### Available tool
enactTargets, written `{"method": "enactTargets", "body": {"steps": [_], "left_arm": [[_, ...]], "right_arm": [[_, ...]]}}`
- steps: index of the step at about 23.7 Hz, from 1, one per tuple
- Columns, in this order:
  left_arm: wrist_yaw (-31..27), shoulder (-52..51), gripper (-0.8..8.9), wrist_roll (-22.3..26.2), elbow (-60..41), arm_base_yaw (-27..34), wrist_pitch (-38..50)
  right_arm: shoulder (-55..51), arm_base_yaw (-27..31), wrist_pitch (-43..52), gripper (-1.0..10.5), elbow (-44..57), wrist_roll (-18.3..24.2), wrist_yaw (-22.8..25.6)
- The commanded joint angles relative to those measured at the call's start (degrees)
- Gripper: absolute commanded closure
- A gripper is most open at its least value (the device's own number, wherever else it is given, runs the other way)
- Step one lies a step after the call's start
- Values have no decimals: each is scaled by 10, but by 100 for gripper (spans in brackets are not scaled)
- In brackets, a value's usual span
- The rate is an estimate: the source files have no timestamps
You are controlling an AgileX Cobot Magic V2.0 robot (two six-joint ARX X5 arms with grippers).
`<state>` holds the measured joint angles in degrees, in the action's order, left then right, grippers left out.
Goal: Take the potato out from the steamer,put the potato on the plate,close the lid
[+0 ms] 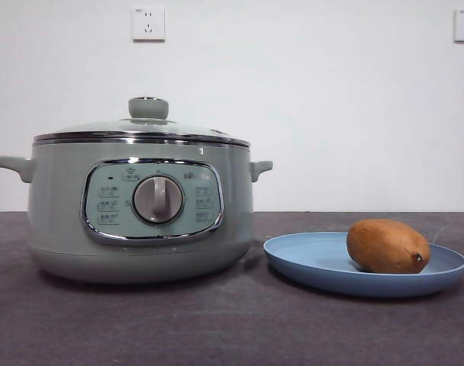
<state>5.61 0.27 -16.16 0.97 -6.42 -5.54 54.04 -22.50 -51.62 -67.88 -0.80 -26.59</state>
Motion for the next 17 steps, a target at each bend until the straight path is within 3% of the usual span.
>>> {"method": "enactTargets", "body": {"steps": [1,4,17], "left_arm": [[-11,-2,817,-5,-7,2,-22],[-20,-2,817,-4,-7,5,-53],[-40,-2,817,-1,-7,6,-49]], "right_arm": [[-1,0,1,963,-3,3,1],[-1,0,1,963,-3,3,1],[-1,0,1,963,-3,3,0]]}}
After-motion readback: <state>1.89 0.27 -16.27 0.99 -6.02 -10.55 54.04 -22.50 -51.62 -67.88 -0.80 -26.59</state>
